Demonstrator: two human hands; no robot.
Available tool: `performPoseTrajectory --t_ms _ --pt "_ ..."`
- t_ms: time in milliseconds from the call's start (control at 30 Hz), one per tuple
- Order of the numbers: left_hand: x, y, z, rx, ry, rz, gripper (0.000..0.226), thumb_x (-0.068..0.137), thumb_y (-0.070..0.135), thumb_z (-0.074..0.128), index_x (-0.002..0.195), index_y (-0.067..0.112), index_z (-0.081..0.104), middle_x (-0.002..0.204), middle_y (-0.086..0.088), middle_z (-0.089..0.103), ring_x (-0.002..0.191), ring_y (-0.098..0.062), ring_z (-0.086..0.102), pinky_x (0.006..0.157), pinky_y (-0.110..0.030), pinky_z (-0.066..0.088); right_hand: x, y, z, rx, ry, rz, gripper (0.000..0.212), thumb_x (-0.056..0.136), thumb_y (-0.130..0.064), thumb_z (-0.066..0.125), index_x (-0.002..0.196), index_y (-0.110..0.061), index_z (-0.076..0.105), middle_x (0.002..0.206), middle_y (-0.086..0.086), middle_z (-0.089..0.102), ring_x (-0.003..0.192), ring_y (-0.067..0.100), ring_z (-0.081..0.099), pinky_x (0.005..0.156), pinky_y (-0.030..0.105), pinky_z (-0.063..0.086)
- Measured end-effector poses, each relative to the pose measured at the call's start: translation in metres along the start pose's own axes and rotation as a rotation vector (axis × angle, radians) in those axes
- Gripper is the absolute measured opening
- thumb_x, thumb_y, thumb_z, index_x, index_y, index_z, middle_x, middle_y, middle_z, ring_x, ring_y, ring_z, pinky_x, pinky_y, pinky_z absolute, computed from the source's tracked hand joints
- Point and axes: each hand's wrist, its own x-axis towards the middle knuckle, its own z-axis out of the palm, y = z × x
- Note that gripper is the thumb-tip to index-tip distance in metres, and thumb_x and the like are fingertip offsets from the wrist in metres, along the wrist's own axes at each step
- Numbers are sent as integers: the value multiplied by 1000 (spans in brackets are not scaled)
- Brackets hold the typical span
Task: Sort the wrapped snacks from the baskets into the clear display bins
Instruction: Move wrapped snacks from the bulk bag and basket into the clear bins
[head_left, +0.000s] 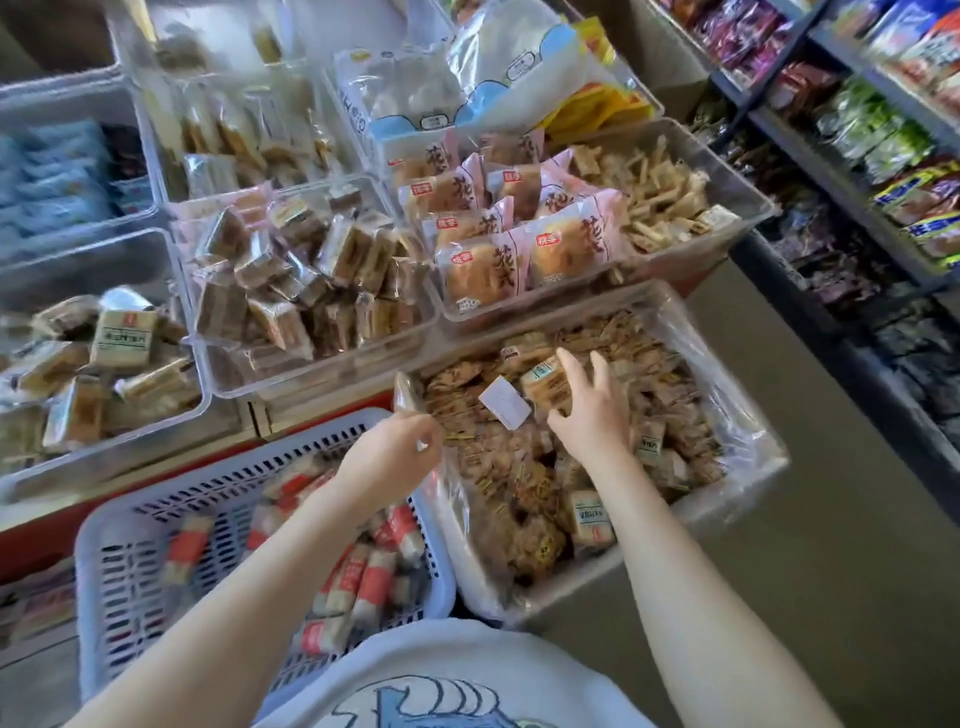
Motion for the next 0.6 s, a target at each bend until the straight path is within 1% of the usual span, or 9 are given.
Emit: performPoseTrajectory --t_ms 67,100,167,233,333,433,467,533,600 --pt "4 9 5 27 -19 -3 17 96 22 51 103 24 66 104 5 63 89 -16 61 78 -36 54 18 4 4 -57 -102 -69 82 90 -20 69 154 -41 23 166 7 1 151 31 12 119 52 24" --pt "6 12 6 34 -24 -6 19 97 23 50 106 24 66 106 5 62 90 -15 61 79 -35 54 25 5 7 -62 -146 -85 79 89 -15 68 152 -41 27 166 6 0 151 32 10 119 54 24" --pt "9 17 6 45 -35 -16 21 98 25 49 111 26 66 109 5 60 94 -15 61 82 -33 53 35 6 13 -35 -187 -69 71 88 -4 61 145 -39 37 160 9 12 144 36 24 112 56 33" --pt "10 20 5 38 -33 -28 23 99 26 48 114 26 65 111 5 59 96 -15 61 83 -31 52 37 4 17 -5 -159 -46 63 88 0 56 138 -37 43 144 12 28 128 36 39 104 54 41" --pt "9 18 4 16 -11 -55 25 100 27 48 119 27 63 114 6 58 95 -14 60 81 -28 51 28 0 13 -18 -36 -106 40 91 -14 63 126 -32 54 117 7 44 114 31 43 98 47 40" --pt "5 13 6 -25 47 -62 36 98 30 52 134 26 53 124 5 55 102 -14 59 81 -28 52 6 -10 1 154 1 -145 27 88 -29 70 114 -27 62 100 2 52 101 29 49 87 42 44" --pt "3 11 5 -45 70 -68 46 96 31 56 141 27 46 131 3 50 110 -15 57 84 -29 51 -2 -16 -5 236 -22 -155 28 87 -32 72 113 -28 62 98 0 53 97 26 51 82 41 46" --pt "-3 8 -1 -95 136 -57 67 91 34 64 150 27 32 147 1 38 131 -19 43 100 -32 44 -19 -36 -16 353 -100 -214 29 85 -33 75 111 -30 62 97 -5 55 88 18 53 73 34 46" --pt "-10 0 -13 -97 208 10 78 86 37 71 152 25 31 150 0 37 138 -21 34 112 -37 35 -32 -64 -27 392 -222 -309 29 86 -31 75 112 -32 62 97 -9 55 83 10 52 68 24 41"
